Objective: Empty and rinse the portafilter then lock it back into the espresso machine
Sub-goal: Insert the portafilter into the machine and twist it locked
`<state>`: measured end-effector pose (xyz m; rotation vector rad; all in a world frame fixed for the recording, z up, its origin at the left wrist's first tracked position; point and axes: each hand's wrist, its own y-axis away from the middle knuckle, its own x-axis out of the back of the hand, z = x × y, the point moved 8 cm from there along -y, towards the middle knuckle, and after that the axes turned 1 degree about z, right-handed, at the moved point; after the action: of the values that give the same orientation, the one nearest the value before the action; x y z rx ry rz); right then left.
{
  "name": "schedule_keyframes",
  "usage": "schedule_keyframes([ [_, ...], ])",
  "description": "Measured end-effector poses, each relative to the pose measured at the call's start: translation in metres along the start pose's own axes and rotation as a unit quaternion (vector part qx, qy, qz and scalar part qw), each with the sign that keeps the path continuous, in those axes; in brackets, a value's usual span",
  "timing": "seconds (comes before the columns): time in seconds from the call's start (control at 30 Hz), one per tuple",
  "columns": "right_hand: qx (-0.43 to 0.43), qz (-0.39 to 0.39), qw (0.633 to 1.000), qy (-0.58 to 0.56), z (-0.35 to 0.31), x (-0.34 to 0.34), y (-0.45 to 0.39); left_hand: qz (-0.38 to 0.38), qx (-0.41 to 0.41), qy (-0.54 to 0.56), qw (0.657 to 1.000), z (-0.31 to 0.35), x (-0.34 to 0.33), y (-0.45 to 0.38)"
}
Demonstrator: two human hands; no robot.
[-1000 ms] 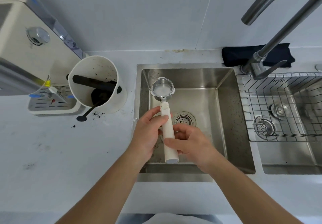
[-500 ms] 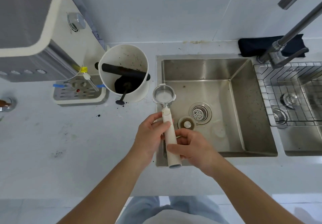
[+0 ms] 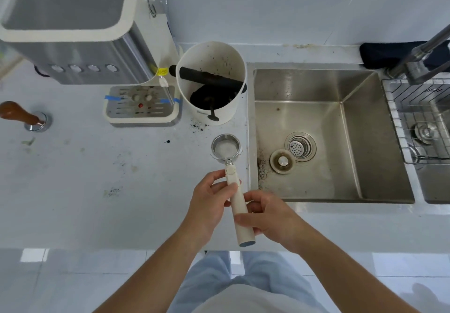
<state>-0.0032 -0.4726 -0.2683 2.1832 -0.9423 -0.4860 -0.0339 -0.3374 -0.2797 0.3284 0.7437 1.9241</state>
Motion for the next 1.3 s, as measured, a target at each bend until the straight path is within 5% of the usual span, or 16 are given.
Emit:
schedule_keyframes([
  [0.77, -0.009, -0.152, 0.988, 0.004, -0.04, -0.126, -0.045, 0.08, -0.053, -0.001, 0.995, 0.032, 0.137, 0.005],
  [1.0, -0.004, -0.157, 0.988, 0.007, -0.067, -0.148, -0.062, 0.067, -0.066, -0.1, 0.99, 0.073, 0.17, 0.001],
  [1.17, 0.003, -0.157, 0.988, 0.002, -0.09, -0.161, -0.08, 0.111, -0.198, -0.237, 0.945, 0.15, 0.205, 0.018],
  [1.3, 0.007, -0.16, 0.987, -0.02, -0.108, -0.172, -0.095, 0.168, -0.367, -0.34, 0.849, 0.238, 0.219, 0.045],
])
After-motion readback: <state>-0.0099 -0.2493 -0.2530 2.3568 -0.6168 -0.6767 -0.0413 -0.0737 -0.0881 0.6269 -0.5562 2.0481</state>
